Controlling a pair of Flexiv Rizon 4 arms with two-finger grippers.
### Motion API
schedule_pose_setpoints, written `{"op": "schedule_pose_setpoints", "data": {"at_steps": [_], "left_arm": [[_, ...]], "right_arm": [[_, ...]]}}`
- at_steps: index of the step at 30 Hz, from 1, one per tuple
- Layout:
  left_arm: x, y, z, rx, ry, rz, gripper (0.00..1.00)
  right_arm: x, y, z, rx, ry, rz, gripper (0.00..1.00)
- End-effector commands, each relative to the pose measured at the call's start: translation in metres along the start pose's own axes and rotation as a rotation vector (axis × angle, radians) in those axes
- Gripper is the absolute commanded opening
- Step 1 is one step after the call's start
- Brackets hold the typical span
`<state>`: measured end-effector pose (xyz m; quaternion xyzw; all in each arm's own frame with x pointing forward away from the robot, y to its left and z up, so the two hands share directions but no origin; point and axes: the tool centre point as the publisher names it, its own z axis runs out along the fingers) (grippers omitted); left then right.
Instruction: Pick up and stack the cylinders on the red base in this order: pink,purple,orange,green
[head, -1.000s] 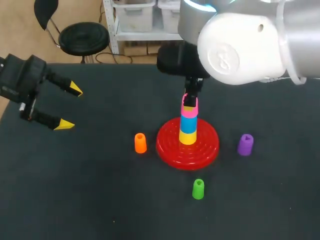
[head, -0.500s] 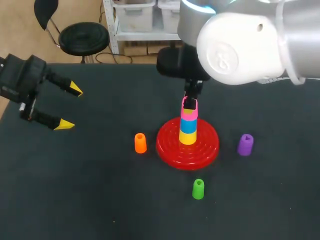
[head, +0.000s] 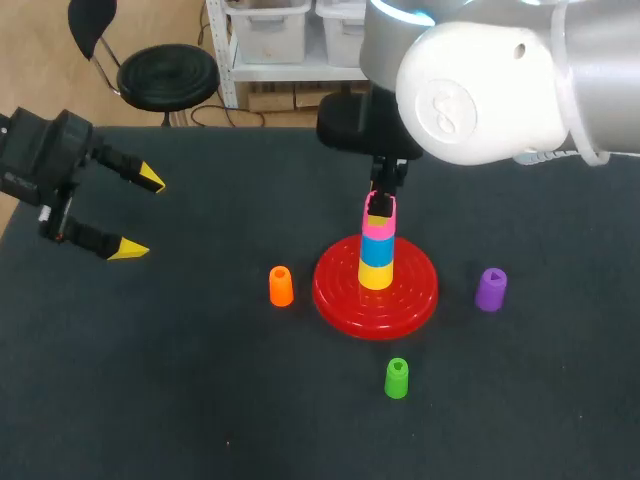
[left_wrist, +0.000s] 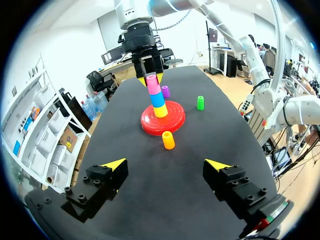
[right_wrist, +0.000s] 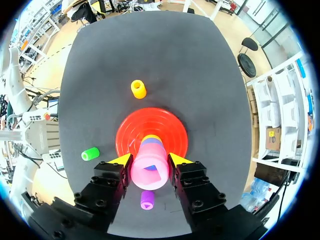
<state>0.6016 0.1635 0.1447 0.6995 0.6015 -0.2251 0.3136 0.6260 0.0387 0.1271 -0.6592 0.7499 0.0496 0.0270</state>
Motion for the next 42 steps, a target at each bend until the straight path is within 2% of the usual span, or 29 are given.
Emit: {"op": "schedule_pose_setpoints", "data": {"at_steps": [1,21,33,34,35,42], "left_arm": [[0.001,-0.001,0.0,-0.003,-0.004,0.004,1.0],[0.001,-0.001,0.0,-0.003,-0.004,0.004,1.0],[0.001,-0.001,0.0,-0.003,-0.004,0.004,1.0],[0.001,-0.001,0.0,-0.003,-0.004,0.004,1.0],[0.001,-0.001,0.0,-0.003,-0.004,0.004,1.0],[0.001,-0.001,0.0,-0.003,-0.004,0.004,1.0]], "right_arm": [[0.001,-0.001,0.003,-0.005,-0.002,0.0,0.0],[0.002,0.001,0.016,-0.035,-0.001,0.003,0.0],[0.0,0.001,0.013,-0.027,-0.017,0.002,0.0],[0.0,0.001,0.013,-0.025,-0.021,0.002,0.18],[-0.001,0.002,0.011,-0.027,-0.039,0.001,1.0],[-0.003,0.005,0.003,-0.021,-0.053,0.0,1.0]]}}
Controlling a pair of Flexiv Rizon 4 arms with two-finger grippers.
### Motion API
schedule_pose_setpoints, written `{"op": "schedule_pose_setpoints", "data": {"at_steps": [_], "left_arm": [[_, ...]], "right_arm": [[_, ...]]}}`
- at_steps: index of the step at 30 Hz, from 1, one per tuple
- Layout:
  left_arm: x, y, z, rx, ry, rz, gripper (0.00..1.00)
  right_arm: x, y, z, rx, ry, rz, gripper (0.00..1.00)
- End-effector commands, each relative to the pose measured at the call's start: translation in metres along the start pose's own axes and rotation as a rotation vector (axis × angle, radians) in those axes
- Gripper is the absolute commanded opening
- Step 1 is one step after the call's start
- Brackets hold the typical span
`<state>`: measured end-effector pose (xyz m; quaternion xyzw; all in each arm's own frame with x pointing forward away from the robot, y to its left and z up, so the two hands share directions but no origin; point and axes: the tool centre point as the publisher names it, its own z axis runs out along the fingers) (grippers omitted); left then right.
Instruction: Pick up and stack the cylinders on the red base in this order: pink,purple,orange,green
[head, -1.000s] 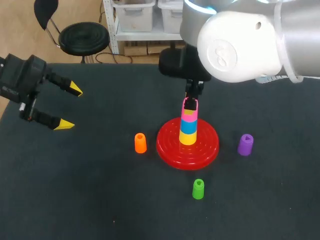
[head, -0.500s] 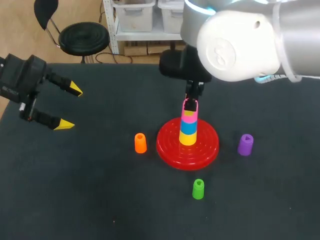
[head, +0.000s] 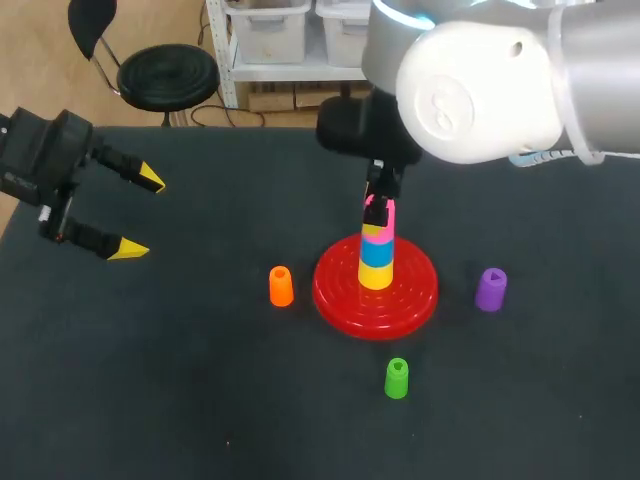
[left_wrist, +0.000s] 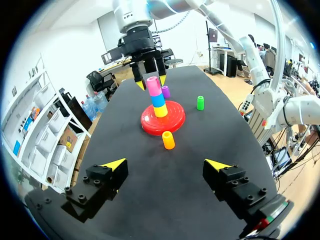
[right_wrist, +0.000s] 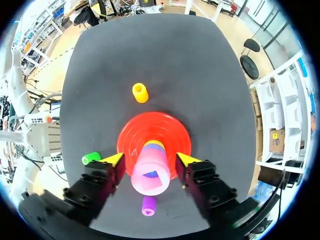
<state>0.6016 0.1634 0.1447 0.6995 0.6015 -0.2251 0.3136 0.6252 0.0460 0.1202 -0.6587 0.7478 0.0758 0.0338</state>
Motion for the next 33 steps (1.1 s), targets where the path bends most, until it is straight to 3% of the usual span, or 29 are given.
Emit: {"op": "schedule_pose_setpoints", "data": {"at_steps": [1,10,17,24,33], "left_arm": [[0.001,-0.001,0.0,-0.003,-0.004,0.004,1.0],[0.001,-0.001,0.0,-0.003,-0.004,0.004,1.0],[0.001,-0.001,0.0,-0.003,-0.004,0.004,1.0],[0.001,-0.001,0.0,-0.003,-0.004,0.004,1.0],[0.001,-0.001,0.0,-0.003,-0.004,0.004,1.0]], "right_arm": [[0.003,0.004,-0.007,0.009,-0.009,0.001,1.0],[0.004,0.001,-0.033,0.085,-0.035,0.001,1.0],[0.013,0.002,-0.072,0.171,-0.073,0.025,1.0],[0.042,0.003,-0.092,0.228,-0.084,0.106,1.0],[0.093,0.009,-0.068,0.176,-0.039,0.253,1.0]]}}
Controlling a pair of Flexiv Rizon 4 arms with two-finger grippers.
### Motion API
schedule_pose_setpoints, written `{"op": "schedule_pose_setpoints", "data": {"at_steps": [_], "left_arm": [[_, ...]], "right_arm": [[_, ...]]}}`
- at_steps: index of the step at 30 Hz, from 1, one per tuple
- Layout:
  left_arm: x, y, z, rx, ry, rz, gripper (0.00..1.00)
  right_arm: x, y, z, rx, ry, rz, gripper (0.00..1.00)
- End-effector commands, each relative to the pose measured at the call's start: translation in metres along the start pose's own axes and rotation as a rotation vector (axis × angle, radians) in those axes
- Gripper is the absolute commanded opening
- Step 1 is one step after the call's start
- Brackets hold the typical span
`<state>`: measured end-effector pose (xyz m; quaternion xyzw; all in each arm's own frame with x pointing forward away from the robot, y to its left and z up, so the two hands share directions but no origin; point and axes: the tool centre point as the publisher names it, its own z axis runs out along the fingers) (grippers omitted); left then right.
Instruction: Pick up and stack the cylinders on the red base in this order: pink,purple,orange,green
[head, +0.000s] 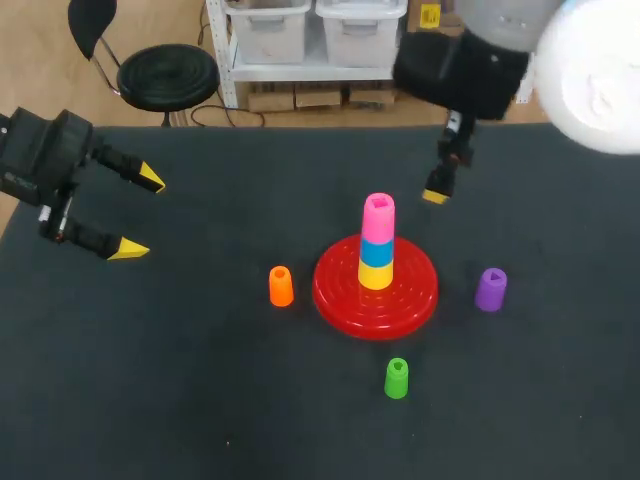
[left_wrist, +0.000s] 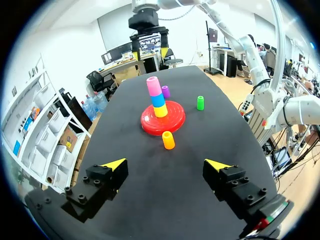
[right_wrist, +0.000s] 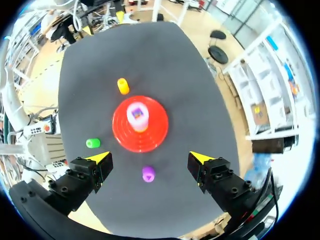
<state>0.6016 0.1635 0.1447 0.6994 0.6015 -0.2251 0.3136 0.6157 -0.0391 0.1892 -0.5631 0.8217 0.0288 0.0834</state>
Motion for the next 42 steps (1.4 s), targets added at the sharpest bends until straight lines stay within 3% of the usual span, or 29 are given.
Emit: {"op": "schedule_pose_setpoints", "data": {"at_steps": [1,10,16,24,32,42], "left_arm": [[0.001,-0.001,0.0,-0.003,-0.004,0.004,1.0],[0.001,-0.001,0.0,-0.003,-0.004,0.004,1.0],[0.001,-0.001,0.0,-0.003,-0.004,0.004,1.0],[0.001,-0.001,0.0,-0.003,-0.004,0.004,1.0],[0.001,-0.001,0.0,-0.003,-0.004,0.004,1.0],[0.001,-0.001,0.0,-0.003,-0.004,0.004,1.0]], "right_arm": [[0.025,0.003,0.016,0.008,-0.017,0.034,1.0],[0.072,0.002,0.043,-0.008,0.057,0.16,1.0],[0.09,0.005,0.057,-0.023,0.078,0.206,1.0],[0.092,0.017,0.083,-0.061,0.137,0.184,1.0],[0.099,0.021,0.095,-0.078,0.149,0.203,1.0],[0.112,0.044,0.107,-0.111,0.166,0.221,1.0]]}}
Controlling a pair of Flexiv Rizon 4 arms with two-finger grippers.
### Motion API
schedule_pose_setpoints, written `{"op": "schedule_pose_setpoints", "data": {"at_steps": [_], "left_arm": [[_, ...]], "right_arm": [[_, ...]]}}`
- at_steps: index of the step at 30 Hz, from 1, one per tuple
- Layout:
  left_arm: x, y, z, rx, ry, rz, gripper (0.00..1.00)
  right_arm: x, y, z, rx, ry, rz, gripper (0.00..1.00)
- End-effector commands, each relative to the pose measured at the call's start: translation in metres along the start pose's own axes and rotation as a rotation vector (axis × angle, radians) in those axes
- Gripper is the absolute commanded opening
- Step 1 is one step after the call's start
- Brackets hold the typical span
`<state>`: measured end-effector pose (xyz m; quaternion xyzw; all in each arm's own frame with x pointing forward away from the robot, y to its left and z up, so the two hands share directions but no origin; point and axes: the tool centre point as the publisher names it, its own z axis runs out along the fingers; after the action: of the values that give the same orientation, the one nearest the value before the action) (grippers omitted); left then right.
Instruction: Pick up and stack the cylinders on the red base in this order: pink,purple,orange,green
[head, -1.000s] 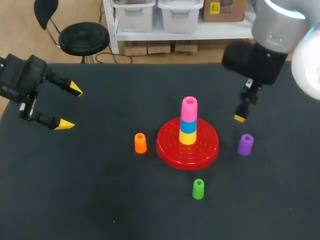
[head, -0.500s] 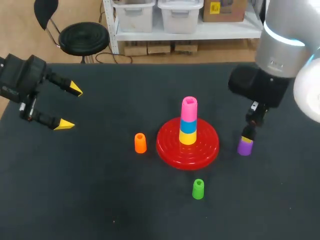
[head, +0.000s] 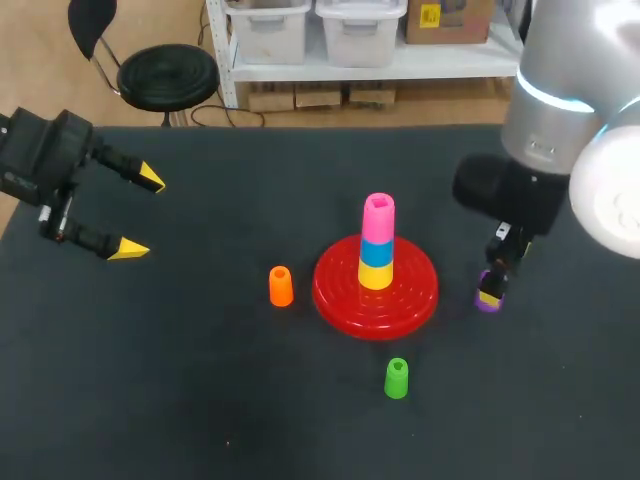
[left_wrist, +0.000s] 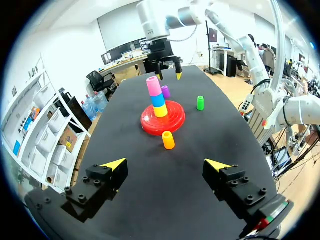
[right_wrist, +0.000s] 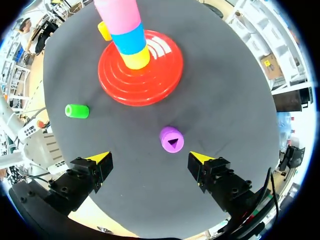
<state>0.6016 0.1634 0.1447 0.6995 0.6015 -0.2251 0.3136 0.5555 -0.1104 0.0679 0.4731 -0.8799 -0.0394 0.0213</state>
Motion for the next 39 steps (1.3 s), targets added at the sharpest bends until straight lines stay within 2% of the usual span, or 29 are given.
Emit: {"op": "schedule_pose_setpoints", "data": {"at_steps": [1,6,12,16,27,30,32,39], "left_arm": [[0.001,-0.001,0.0,-0.003,-0.004,0.004,1.0],[0.001,-0.001,0.0,-0.003,-0.004,0.004,1.0],[0.001,-0.001,0.0,-0.003,-0.004,0.004,1.0],[0.001,-0.001,0.0,-0.003,-0.004,0.004,1.0],[0.001,-0.001,0.0,-0.003,-0.004,0.004,1.0],[0.001,-0.001,0.0,-0.003,-0.004,0.004,1.0],[0.001,-0.001,0.0,-0.003,-0.004,0.004,1.0],[0.001,-0.001,0.0,-0.003,-0.004,0.004,1.0]], "right_arm": [[0.006,0.009,0.008,0.008,0.004,-0.002,1.0],[0.007,0.014,0.013,0.007,0.016,-0.006,1.0],[0.003,0.013,0.012,0.064,0.026,-0.024,1.0],[-0.001,0.006,0.006,0.114,-0.003,-0.025,1.0],[-0.006,-0.015,0.007,0.14,-0.013,-0.019,1.0],[-0.006,-0.016,0.005,0.142,-0.048,0.0,1.0],[-0.007,-0.016,-0.004,0.159,-0.124,0.029,1.0],[-0.007,-0.016,-0.004,0.159,-0.124,0.029,1.0]]}}
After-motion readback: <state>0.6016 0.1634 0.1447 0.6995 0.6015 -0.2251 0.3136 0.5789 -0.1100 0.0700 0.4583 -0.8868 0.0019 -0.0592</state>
